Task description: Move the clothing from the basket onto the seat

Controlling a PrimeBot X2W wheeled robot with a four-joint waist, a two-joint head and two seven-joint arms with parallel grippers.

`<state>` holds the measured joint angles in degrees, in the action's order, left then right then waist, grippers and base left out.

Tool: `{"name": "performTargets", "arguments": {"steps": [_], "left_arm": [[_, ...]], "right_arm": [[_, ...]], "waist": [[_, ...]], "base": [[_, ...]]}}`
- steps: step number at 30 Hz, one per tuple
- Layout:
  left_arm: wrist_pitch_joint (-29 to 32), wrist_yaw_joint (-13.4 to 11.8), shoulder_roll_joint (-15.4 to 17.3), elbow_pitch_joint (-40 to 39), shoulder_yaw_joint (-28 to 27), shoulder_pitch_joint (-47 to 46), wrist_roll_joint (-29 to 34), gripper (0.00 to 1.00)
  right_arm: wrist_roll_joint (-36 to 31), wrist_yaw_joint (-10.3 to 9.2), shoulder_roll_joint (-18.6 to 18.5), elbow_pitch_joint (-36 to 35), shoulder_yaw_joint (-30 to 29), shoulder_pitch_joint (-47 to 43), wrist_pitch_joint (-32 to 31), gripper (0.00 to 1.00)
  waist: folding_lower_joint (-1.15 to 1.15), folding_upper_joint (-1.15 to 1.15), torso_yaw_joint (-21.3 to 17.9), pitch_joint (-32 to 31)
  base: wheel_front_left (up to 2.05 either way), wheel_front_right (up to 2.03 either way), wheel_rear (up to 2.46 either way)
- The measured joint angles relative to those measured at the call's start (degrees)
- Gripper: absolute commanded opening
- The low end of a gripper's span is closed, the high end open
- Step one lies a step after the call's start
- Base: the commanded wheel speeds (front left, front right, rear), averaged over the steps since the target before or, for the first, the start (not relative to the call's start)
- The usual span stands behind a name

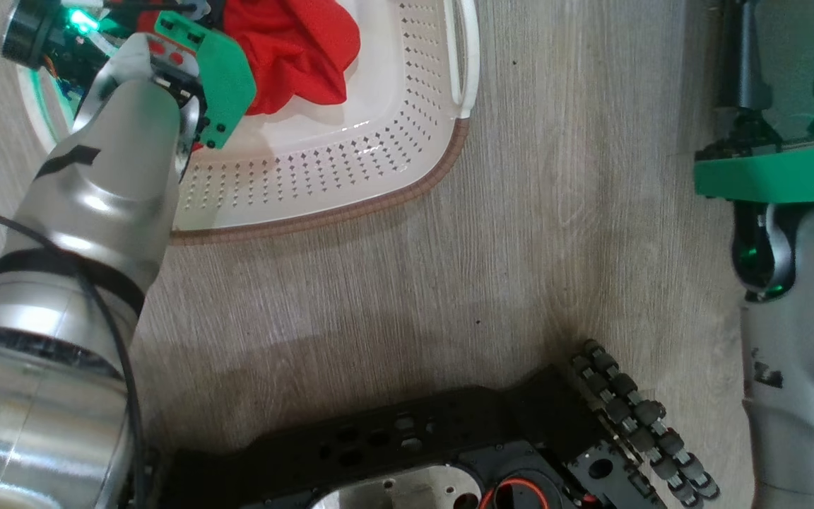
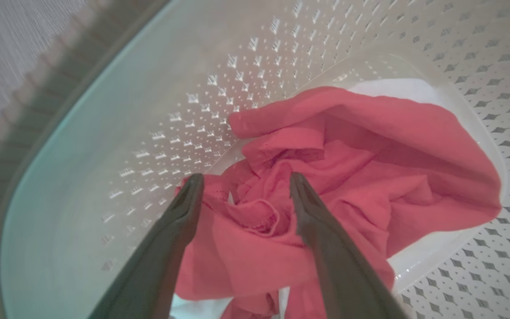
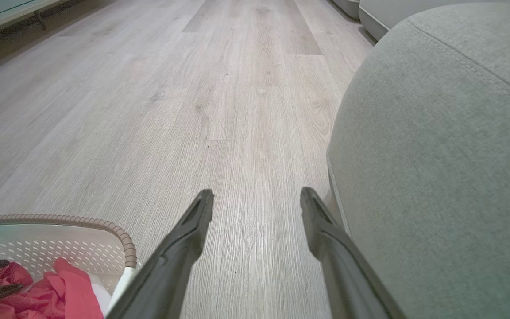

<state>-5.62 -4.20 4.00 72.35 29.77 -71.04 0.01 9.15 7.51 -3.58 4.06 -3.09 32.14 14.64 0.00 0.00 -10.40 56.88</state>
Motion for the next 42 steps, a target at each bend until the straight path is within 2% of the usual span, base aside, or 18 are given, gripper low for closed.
{"name": "performTargets", "arguments": {"steps": [27, 28, 29, 31, 32, 38, 42], "left_arm": [[6.3, 1.94, 0.71, 1.79, 4.28, -0.96, -0.3, 0.98], [6.59, 1.94, 0.76, 1.79, 4.75, -0.96, 0.08, 0.8], [6.64, 1.97, 0.82, 1.81, 5.15, -0.96, 0.14, 0.52], [6.77, 2.02, 0.93, 1.85, 5.53, -0.96, 0.14, 0.27], [6.94, 2.02, 0.97, 1.88, 5.67, -0.96, 0.14, 0.0], [6.81, 2.07, 1.03, 1.93, 6.19, -0.96, 0.08, 0.0], [4.25, 2.81, 0.81, 1.88, 5.6, -0.96, -1.15, 0.0]], "right_arm": [[0.43, 0.0, 0.03, 0.1, 1.22, 0.12, 0.0, 1.0], [0.43, 0.0, 0.03, 0.1, 1.31, 0.12, 0.0, 1.0], [0.43, 0.0, 0.03, 0.1, 1.36, 0.12, 0.0, 1.0], [0.43, 0.0, 0.03, 0.1, 1.36, 0.13, 0.0, 1.0], [0.43, 0.0, 0.03, 0.1, 1.35, 0.13, 0.0, 1.0], [0.43, 0.0, 0.04, 0.11, 1.26, 0.12, 0.0, 1.0], [0.42, 0.0, 0.04, 0.23, 0.78, 0.12, 0.0, 1.0]], "waist": [[0.0, 0.0, -0.21, 1.71], [0.0, 0.0, -0.31, 1.79], [0.0, 0.0, -0.42, 1.86], [0.0, 0.0, -0.59, 2.03], [0.0, 0.0, -0.64, 2.1], [0.0, 0.0, -0.61, 2.19], [0.0, 0.0, -0.11, 1.66]], "base": [[0.0, 0.0, 0.0], [0.0, 0.0, 0.0], [0.0, 0.0, 0.0], [0.0, 0.0, 0.0], [0.0, 0.0, 0.0], [0.0, 0.0, 0.0], [0.0, 0.0, 0.0]]}}
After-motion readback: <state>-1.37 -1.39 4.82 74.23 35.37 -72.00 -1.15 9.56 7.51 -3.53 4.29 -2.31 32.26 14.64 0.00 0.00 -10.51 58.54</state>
